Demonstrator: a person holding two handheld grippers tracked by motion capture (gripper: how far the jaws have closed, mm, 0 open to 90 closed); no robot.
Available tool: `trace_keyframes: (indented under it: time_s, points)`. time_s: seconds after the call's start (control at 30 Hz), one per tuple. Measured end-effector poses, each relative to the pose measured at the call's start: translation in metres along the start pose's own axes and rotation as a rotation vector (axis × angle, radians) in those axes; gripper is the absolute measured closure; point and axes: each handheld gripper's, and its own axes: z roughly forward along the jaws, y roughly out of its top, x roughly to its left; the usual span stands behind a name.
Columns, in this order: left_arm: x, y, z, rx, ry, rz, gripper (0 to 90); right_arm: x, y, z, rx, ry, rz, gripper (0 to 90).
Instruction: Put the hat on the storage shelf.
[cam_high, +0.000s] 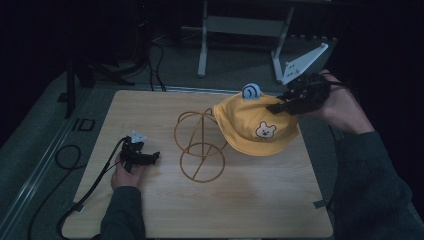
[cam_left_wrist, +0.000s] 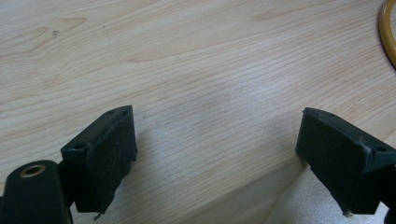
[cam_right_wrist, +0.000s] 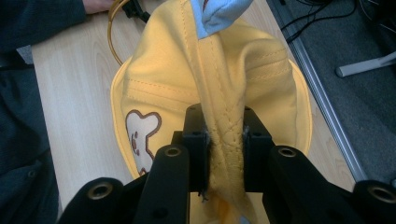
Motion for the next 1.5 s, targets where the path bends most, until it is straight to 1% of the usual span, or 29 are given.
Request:
trace_keyframes:
  time_s: [0.53,0.77,0.9,1.2,1.33,1.5]
  points:
    - [0.0,0.0,0.0,0.0,0.0,0.0,12.0,0.001,0.011,0.002,-0.031,0.002,-0.013,76.9]
    - [0.0,0.0,0.0,-0.002,-0.002,0.002,12.0,0.001,0.018,0.011,-0.043,0.008,-0.018,76.8]
    - [0.0,0.0,0.0,-0.001,-0.002,0.002,12.0,0.001,0.021,0.013,-0.047,0.013,-0.018,76.9]
    - [-0.001,0.0,0.0,-0.001,-0.004,0.001,12.0,0.002,0.026,0.02,-0.057,0.023,-0.034,76.8]
    - [-0.001,0.0,0.0,-0.001,-0.004,0.0,12.0,0.001,0.029,0.021,-0.061,0.025,-0.027,76.9]
    - [-0.001,0.0,0.0,-0.002,-0.004,0.0,12.0,0.001,0.034,0.025,-0.069,0.033,-0.033,76.8]
